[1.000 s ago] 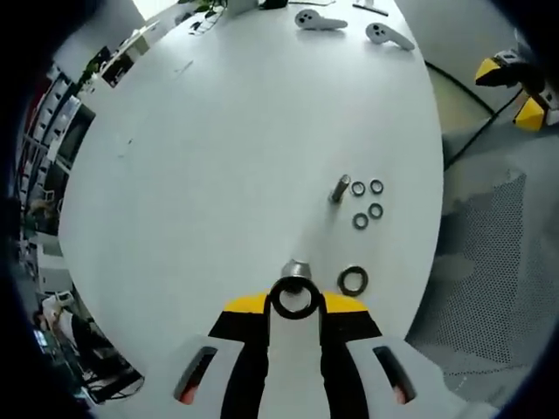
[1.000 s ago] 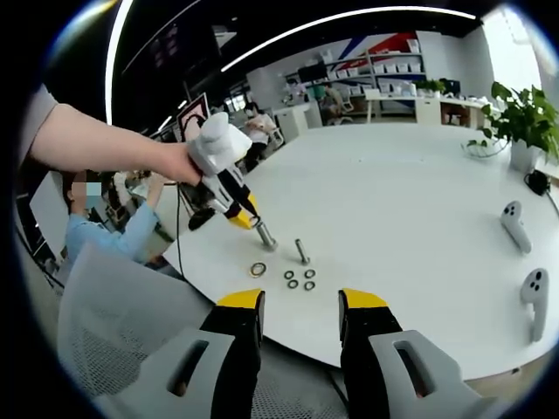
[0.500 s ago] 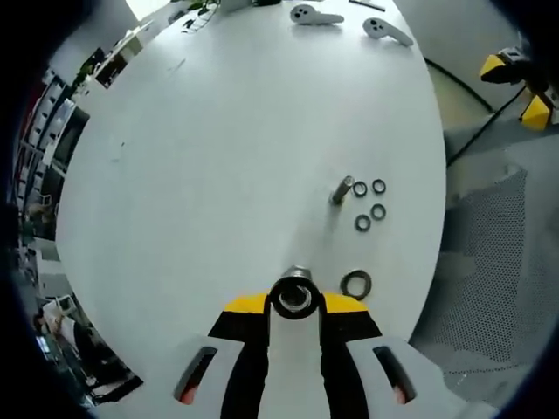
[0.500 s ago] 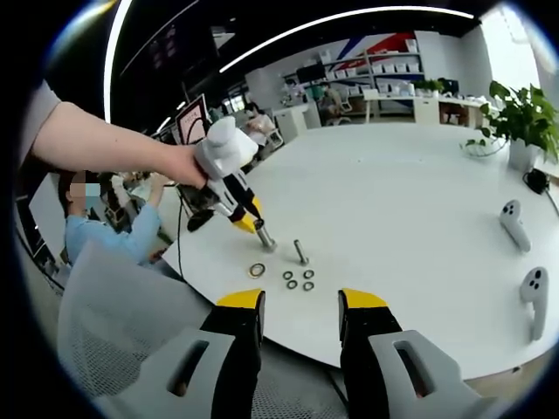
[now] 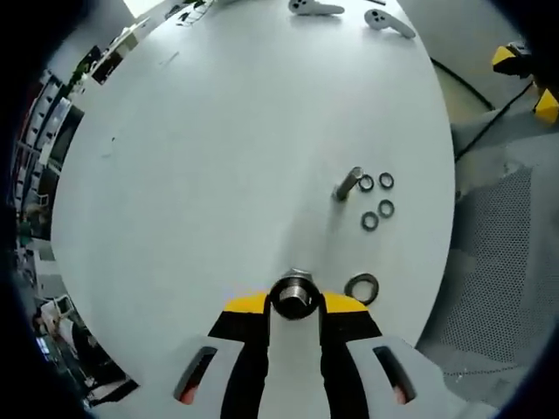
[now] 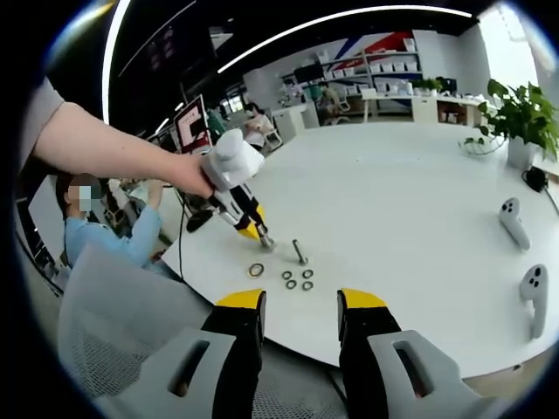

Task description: Place the washer onto the threaded stud by aligning its center hole with the stud, sliding it down to the base, and recovering from edge contact or off-axis alignment until the washer reaches the visible bottom stop.

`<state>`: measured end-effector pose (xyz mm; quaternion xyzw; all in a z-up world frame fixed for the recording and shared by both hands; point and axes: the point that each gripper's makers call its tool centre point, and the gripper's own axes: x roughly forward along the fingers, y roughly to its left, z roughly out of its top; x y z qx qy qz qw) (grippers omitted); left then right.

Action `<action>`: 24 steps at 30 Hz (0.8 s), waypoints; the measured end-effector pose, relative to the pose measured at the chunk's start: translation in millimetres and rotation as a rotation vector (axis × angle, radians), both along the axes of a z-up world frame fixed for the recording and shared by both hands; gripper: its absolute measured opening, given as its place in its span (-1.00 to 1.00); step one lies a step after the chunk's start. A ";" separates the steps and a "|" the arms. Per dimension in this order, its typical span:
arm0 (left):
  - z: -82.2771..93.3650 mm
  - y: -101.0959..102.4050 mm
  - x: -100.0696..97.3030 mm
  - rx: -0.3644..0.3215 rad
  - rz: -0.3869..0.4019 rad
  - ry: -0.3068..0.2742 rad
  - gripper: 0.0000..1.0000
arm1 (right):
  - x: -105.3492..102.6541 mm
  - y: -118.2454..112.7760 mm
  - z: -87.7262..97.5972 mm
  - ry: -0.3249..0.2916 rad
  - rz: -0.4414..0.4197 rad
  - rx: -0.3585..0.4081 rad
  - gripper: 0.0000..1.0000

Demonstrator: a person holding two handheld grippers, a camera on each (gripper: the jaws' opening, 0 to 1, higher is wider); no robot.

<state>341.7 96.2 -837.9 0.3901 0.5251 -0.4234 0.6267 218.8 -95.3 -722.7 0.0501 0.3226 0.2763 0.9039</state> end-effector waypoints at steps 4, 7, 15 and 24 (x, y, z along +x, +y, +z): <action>-7.1 -1.7 -2.8 0.002 0.001 0.004 -0.62 | 0.1 -0.3 -0.4 0.002 -0.001 0.000 -0.31; -10.4 -2.0 -3.6 0.008 -0.005 0.006 -0.62 | 0.2 -0.5 -0.3 0.003 -0.003 -0.001 -0.31; -18.8 -3.4 -4.1 0.021 -0.011 0.018 -0.62 | 0.7 -2.0 -0.7 0.003 -0.013 -0.001 -0.32; -21.6 -3.0 -5.8 0.034 -0.016 0.022 -0.61 | 0.7 -2.5 -0.8 0.004 -0.014 -0.005 -0.32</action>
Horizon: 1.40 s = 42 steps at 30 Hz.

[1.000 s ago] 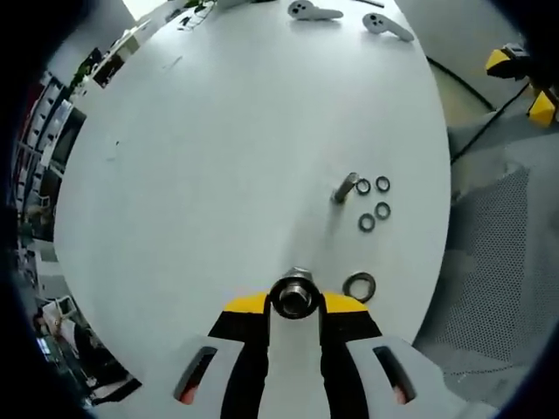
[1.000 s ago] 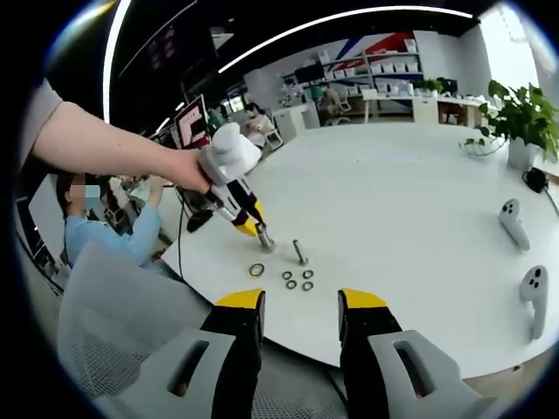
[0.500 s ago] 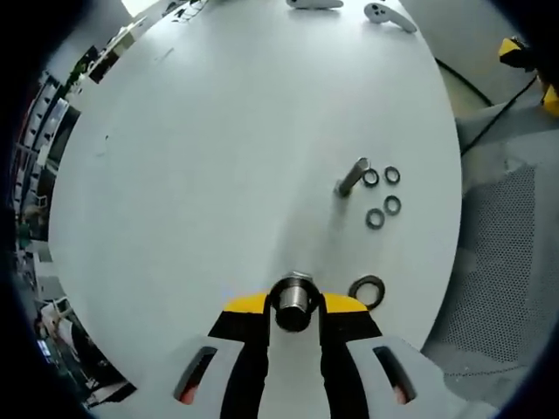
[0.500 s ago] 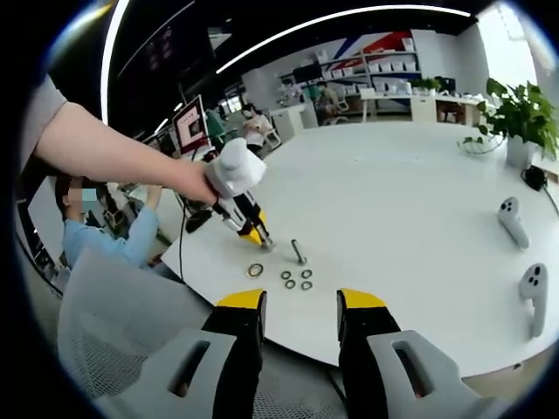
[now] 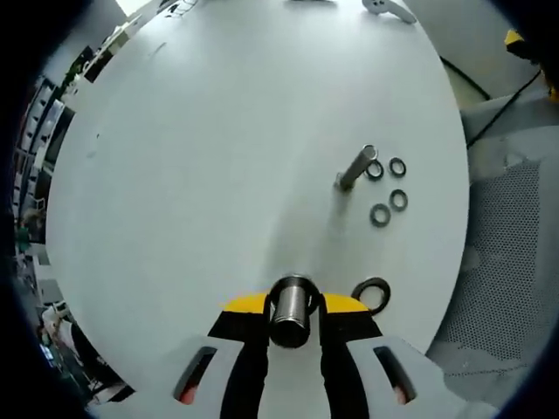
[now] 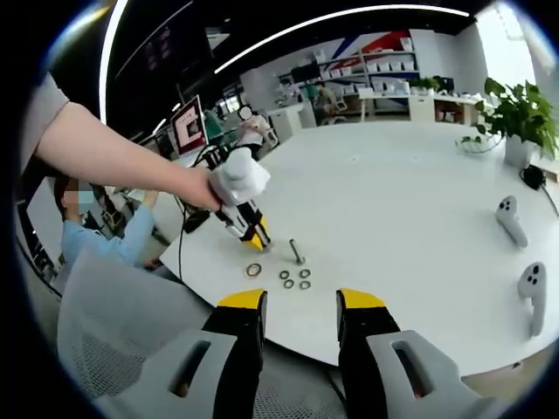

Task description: Place the washer onto the threaded stud by aligning its center hole with the stud, sliding it down to the base, and recovering from edge contact or off-axis alignment until the washer reaches the visible bottom stop.

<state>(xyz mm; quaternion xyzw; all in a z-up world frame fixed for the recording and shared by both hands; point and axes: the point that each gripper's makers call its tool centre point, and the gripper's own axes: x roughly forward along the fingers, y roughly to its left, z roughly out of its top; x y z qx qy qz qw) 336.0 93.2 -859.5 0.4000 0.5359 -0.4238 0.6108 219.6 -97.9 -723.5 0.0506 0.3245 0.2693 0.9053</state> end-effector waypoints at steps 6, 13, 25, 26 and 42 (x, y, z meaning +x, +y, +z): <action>1.6 -0.1 0.6 -0.018 0.041 -0.001 -0.61 | 0.2 -0.3 0.4 -0.001 -0.003 0.001 -0.32; 1.3 -0.6 -0.2 -0.033 0.071 0.000 -0.58 | 0.1 -0.1 0.8 -0.004 0.001 0.000 -0.32; 26.1 4.2 -4.9 -0.080 0.169 -0.069 -0.48 | 0.1 2.4 1.4 -0.006 0.015 -0.001 -0.32; 27.8 5.1 -5.2 -0.084 0.174 -0.076 -0.48 | -0.1 2.6 1.4 -0.006 0.016 0.000 -0.32; 45.5 20.0 -23.4 -0.241 0.421 -0.138 -0.48 | -5.5 6.5 -3.0 0.008 0.058 -0.022 -0.32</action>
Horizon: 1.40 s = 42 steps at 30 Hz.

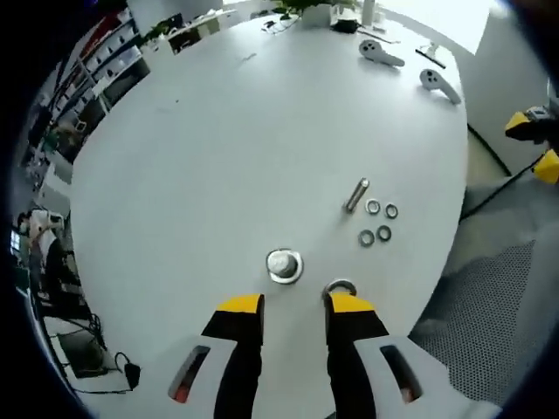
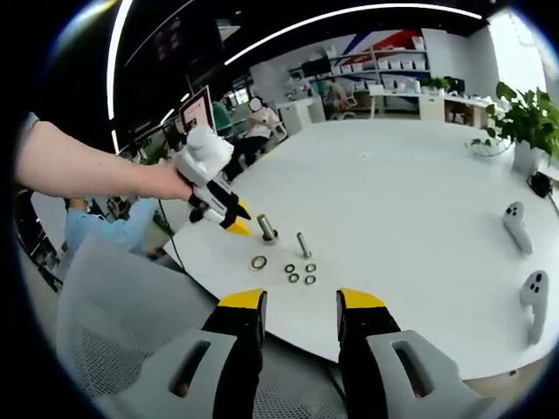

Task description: Place the washer onto the threaded stud by aligning its center hole with the stud, sliding it down to the base, and recovering from edge contact or off-axis alignment until the washer reaches the visible bottom stop.

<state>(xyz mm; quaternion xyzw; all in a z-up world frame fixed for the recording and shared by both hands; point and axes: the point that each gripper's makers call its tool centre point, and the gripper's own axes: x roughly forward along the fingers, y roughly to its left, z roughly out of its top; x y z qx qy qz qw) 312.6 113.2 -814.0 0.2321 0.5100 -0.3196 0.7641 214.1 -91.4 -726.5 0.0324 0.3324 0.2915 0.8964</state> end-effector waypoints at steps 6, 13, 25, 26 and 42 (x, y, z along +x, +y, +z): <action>-11.9 -0.6 -21.1 -0.029 0.021 0.006 -0.48 | -1.5 3.8 -0.6 0.001 0.030 -0.003 -0.32; -17.9 1.9 -37.2 -0.017 0.026 0.004 -0.48 | -1.6 4.4 1.3 -0.008 0.034 0.004 -0.32; -21.2 6.1 -50.4 -0.017 0.061 -0.019 -0.44 | -3.5 8.4 1.8 -0.011 0.061 0.003 -0.34; -23.5 5.9 -52.4 -0.014 0.065 -0.014 -0.44 | -2.8 7.8 1.8 -0.013 0.057 0.004 -0.34; -32.9 -8.3 -54.4 -0.012 0.040 0.021 -0.39 | -2.0 6.1 0.9 -0.008 0.044 0.005 -0.34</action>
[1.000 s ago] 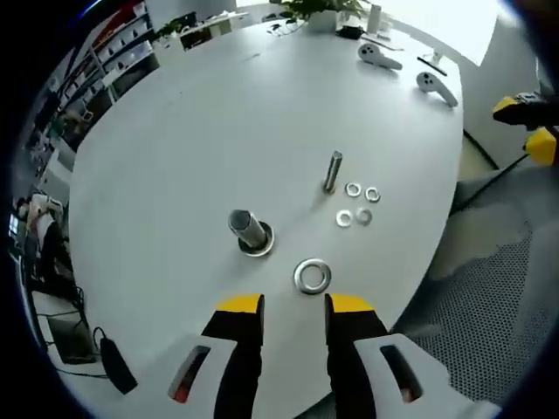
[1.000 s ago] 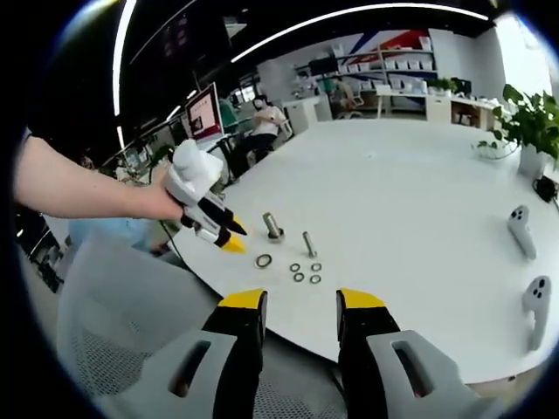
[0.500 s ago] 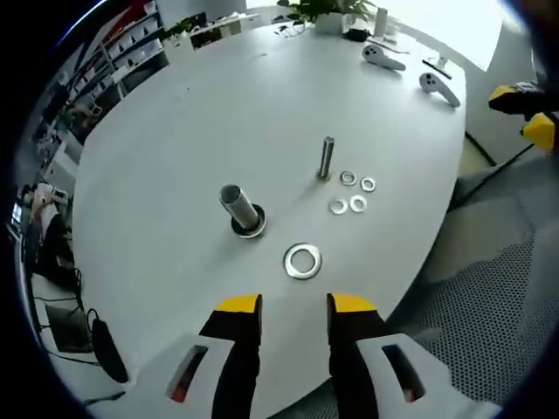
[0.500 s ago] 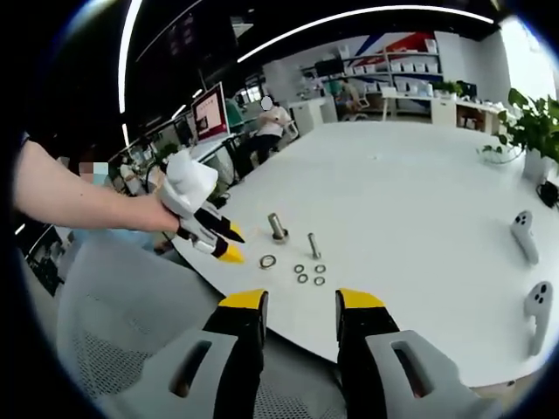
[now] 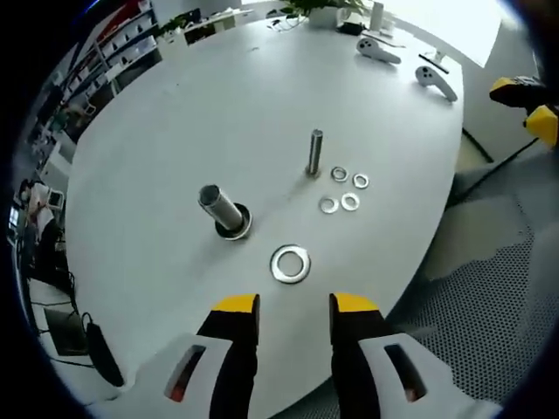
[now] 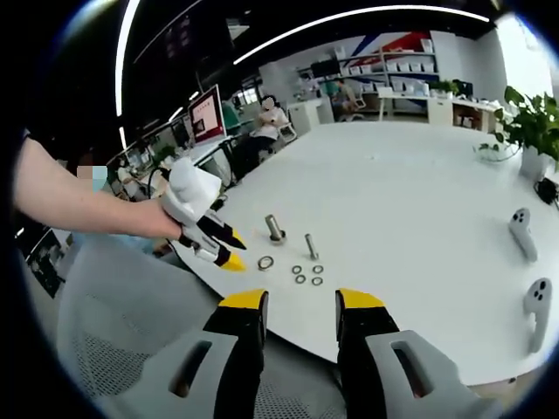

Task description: Place the washer onto the threaded stud by aligning its center hole with the stud, sliding it down to the base, and recovering from edge contact or off-axis alignment until the washer reaches the visible bottom stop.

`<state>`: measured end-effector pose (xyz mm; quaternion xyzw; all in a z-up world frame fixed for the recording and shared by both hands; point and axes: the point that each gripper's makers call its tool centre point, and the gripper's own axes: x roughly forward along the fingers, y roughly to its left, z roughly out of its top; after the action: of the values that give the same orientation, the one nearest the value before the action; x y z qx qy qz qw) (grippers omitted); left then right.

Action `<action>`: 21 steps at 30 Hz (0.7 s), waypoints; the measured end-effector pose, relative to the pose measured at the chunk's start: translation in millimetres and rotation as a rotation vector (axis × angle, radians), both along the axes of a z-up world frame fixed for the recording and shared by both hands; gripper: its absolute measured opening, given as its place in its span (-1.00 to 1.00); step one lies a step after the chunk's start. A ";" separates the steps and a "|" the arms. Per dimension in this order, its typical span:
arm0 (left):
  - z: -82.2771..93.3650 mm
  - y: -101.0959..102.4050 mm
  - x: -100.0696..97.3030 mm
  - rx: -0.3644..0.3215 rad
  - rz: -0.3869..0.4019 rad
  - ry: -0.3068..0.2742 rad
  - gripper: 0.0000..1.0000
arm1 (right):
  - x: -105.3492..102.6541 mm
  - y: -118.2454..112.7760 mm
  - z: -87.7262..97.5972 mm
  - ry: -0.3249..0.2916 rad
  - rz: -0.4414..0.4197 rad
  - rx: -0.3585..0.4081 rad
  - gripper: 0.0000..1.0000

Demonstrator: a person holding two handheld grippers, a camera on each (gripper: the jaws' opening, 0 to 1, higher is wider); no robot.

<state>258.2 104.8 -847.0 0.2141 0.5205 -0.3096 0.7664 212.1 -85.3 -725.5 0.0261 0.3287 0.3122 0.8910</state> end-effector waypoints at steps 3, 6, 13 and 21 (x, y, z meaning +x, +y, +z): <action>-4.8 -3.1 -1.4 0.008 -0.015 0.009 -0.37 | -0.2 0.0 0.1 0.001 0.000 0.000 -0.34; -8.0 -3.9 -2.0 0.012 -0.017 0.017 -0.37 | 0.0 -0.2 0.1 0.000 -0.002 -0.001 -0.34; -7.9 -5.5 -2.6 0.008 -0.018 0.021 -0.35 | -0.5 0.3 -1.0 0.003 0.003 -0.006 -0.34; -7.8 -4.8 2.6 -0.002 -0.011 0.006 -0.35 | -1.6 2.2 -0.6 0.005 0.014 -0.004 -0.34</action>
<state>260.8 100.0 -854.8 0.2151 0.5214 -0.3152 0.7633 210.4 -83.1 -726.1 0.0226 0.3317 0.3174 0.8881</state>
